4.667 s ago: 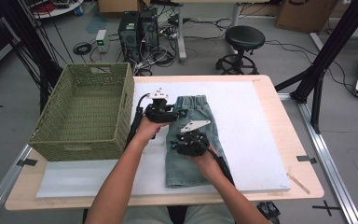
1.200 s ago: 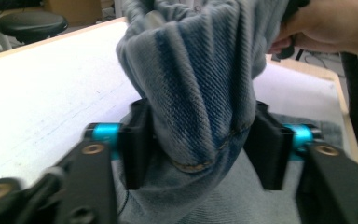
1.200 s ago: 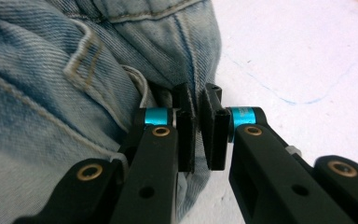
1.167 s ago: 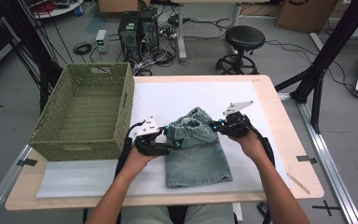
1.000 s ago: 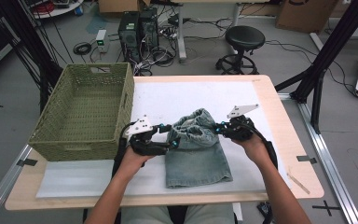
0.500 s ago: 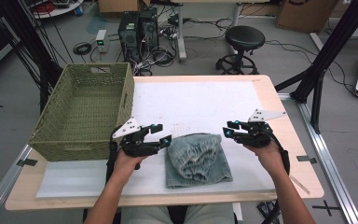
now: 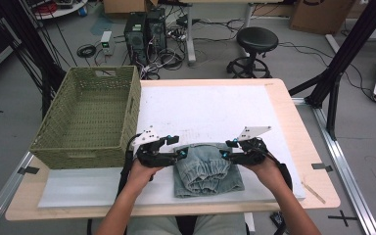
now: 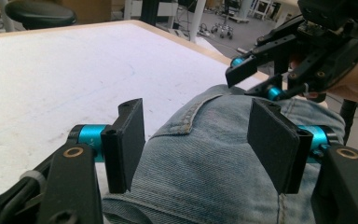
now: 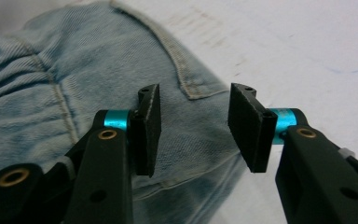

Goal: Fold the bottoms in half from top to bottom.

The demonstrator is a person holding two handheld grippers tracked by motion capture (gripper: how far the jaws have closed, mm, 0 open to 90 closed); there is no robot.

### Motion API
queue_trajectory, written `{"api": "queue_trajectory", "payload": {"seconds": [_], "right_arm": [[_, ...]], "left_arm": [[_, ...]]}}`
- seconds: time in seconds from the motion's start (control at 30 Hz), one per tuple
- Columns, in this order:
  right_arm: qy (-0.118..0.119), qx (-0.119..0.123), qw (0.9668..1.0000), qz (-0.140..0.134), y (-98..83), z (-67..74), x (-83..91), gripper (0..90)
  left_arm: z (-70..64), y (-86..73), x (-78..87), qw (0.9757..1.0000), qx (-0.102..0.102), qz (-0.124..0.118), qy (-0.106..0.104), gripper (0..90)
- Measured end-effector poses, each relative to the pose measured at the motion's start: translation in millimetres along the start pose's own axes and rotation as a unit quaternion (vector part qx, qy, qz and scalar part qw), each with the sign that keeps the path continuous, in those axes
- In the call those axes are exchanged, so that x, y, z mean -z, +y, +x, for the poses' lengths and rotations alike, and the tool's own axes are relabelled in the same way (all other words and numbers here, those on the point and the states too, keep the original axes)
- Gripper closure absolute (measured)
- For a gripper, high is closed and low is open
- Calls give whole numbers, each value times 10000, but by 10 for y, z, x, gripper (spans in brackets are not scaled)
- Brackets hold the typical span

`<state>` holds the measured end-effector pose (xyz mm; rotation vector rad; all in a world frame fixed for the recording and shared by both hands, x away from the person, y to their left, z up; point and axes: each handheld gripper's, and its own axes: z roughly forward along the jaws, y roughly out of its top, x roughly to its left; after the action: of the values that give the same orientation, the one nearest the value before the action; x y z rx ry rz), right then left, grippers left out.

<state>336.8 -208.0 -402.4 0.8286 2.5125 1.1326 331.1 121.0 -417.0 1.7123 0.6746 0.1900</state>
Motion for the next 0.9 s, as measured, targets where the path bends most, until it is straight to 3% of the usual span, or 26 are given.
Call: {"api": "queue_trajectory", "payload": {"seconds": [0.17,0.43,0.53,0.9], "right_arm": [[135,51,9999,10,-41,71,33,561],[232,105,9997,16,-81,125,43,561],[334,121,9993,75,-110,143,35,535],[242,332,9985,371,-199,206,-40,536]], "left_arm": [[-37,-14,-65,9999,-1,140,-1,367],[-126,-133,-196,9971,-223,726,6,368],[-140,-164,-189,9969,-247,745,-4,370],[-196,-275,-159,9958,-257,870,-68,389]]}}
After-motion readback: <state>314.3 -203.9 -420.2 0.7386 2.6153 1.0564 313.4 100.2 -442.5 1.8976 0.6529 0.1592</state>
